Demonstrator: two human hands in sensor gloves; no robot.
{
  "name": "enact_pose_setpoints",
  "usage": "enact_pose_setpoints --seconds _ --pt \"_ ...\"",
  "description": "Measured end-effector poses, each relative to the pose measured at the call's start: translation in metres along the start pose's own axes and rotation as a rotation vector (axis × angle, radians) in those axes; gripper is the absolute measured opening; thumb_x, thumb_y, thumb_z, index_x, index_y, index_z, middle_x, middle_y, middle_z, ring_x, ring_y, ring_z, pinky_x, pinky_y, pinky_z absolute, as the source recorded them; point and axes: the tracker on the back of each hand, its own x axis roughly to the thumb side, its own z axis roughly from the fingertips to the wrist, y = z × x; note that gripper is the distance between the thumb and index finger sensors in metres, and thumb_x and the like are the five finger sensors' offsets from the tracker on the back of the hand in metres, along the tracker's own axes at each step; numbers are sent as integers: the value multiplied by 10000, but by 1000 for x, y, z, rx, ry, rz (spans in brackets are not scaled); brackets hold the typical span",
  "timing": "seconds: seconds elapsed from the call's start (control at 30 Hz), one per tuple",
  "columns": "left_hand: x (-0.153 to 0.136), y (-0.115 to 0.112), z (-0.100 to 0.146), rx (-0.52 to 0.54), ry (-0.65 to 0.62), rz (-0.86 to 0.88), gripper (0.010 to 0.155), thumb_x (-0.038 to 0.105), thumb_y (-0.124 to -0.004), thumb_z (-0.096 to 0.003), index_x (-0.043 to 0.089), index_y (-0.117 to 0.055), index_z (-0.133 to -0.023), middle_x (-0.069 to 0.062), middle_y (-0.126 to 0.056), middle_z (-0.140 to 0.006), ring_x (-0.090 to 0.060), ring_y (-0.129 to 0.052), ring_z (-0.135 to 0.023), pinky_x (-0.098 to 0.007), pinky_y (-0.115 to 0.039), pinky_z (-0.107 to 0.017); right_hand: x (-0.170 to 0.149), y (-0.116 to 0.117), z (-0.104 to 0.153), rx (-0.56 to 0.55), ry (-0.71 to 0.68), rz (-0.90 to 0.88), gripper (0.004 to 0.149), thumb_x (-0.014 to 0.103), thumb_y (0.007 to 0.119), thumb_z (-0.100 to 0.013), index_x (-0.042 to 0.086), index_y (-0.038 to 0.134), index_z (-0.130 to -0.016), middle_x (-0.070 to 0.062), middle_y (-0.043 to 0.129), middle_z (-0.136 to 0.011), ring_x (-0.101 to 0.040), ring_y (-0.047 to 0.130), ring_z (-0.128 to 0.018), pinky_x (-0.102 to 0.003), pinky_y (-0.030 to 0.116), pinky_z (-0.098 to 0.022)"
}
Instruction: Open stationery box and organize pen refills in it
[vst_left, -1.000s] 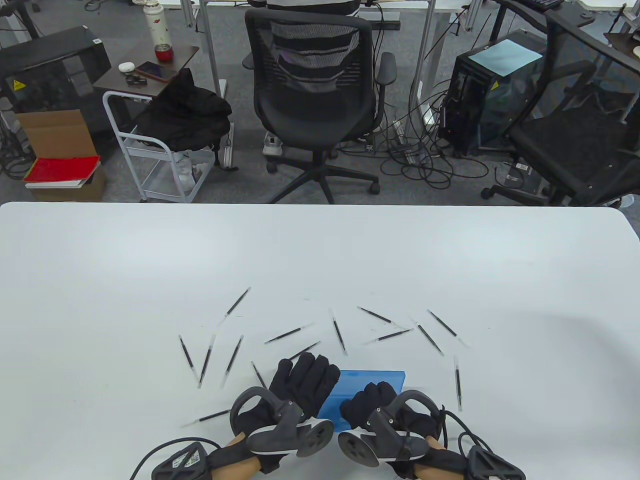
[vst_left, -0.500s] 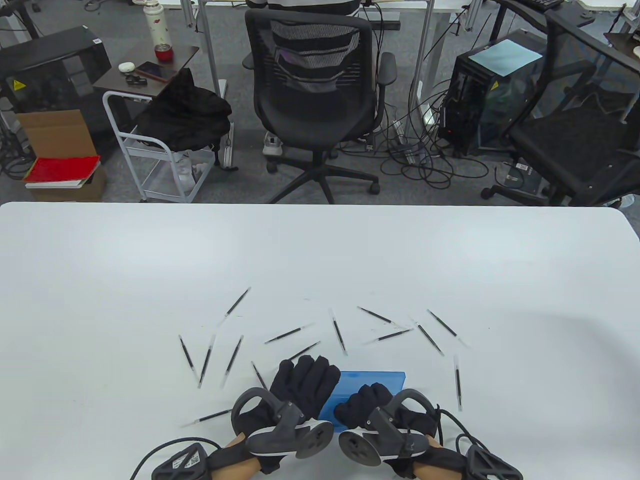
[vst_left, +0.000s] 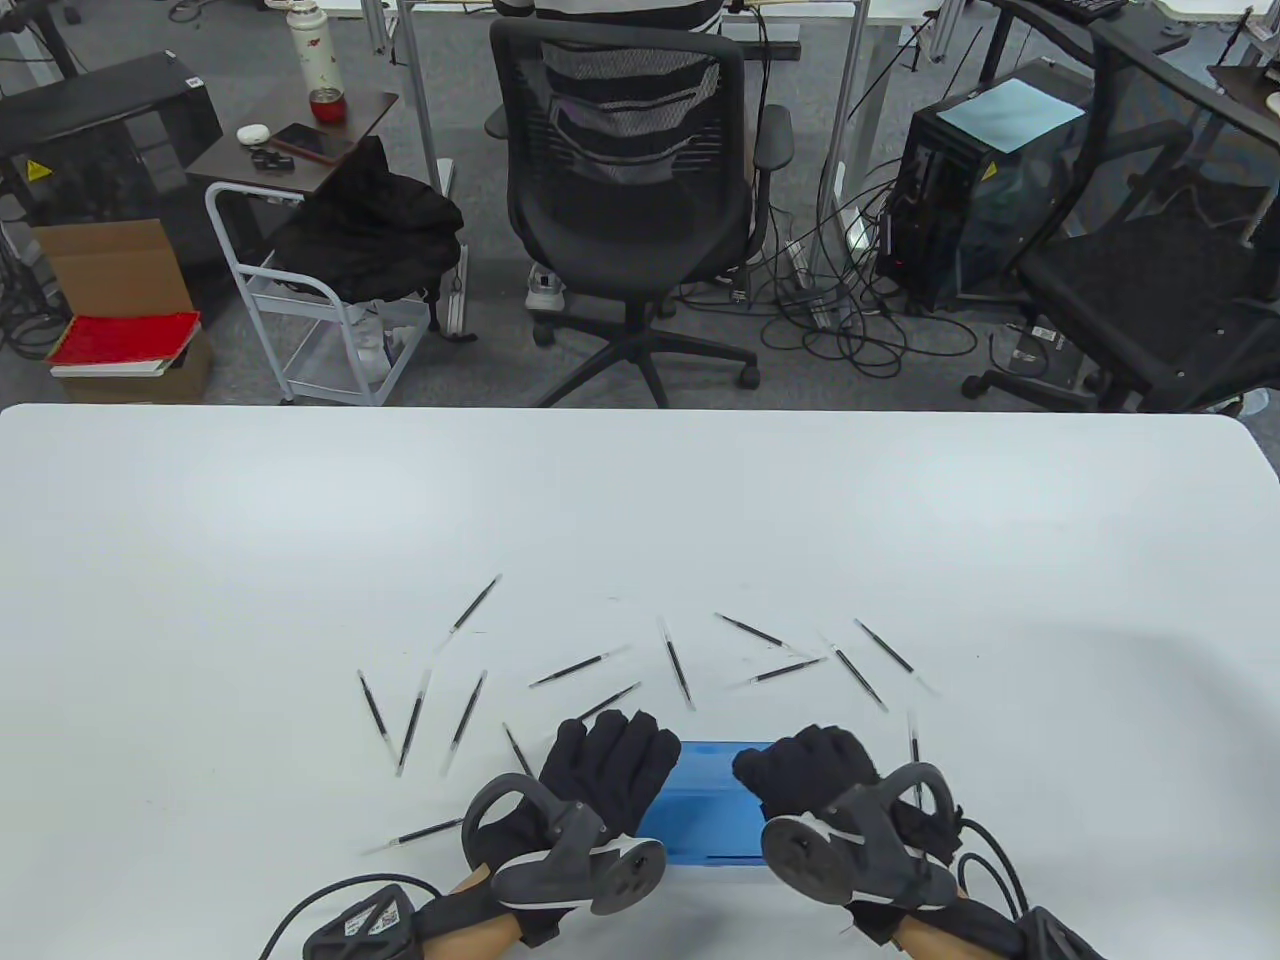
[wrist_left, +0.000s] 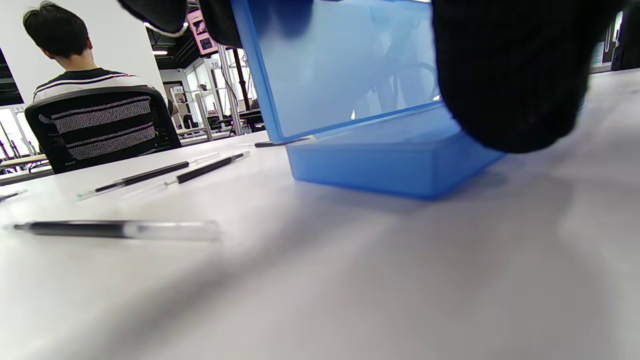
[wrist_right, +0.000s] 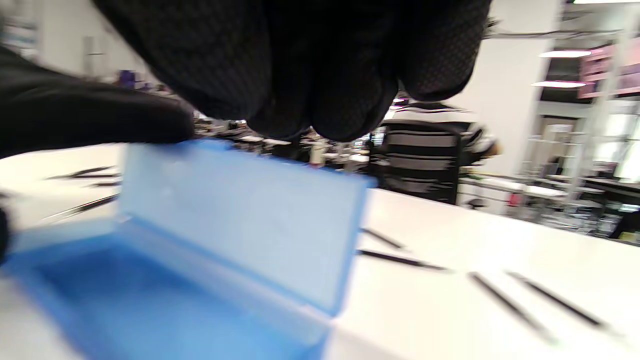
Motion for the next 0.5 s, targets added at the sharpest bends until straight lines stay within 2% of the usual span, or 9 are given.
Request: enact_pose_setpoints --seconds 0.07,0.13,0.17,0.33,0.5 --pt "0 0 0 0 0 -2 1136 612 -842 -420 126 -173 -1199 -182 -243 -1287 -485 -429 -1173 -677 -471 -829 -20 -2 0 -32 130 41 489 292 905 -467 209 793 -936 -32 1003 -784 -321 984 -718 -573 766 -658" --pt "0 0 0 -1 0 -2 1137 613 -840 -422 125 -169 -1200 -181 -241 -1287 -487 -428 -1173 -677 -470 -830 -39 4 -1 -6 240 101 488 292 907 -467 202 796 -934 -36 1005 -780 -325 986 -710 -575 766 -653" --pt "0 0 0 -1 0 -2 1137 613 -841 -421 125 -171 -1199 -179 -242 -1287 -484 -428 -1174 -677 -472 -829 -40 4 -1 -3 245 104 489 293 907 -466 201 797 -934 -39 1006 -779 -326 987 -707 -576 768 -651" --pt "0 0 0 0 0 -6 1134 612 -838 -424 124 -169 -1199 -184 -241 -1286 -485 -428 -1173 -676 -475 -828 -69 34 -2 156 383 114 514 314 904 -468 189 779 -950 -45 995 -794 -334 978 -719 -581 761 -653" --pt "0 0 0 -1 0 -6 1134 613 -835 -424 125 -167 -1199 -181 -239 -1286 -485 -425 -1174 -678 -474 -827 -82 63 -1 291 465 136 550 339 901 -467 172 759 -971 -61 981 -813 -349 964 -737 -590 747 -659"
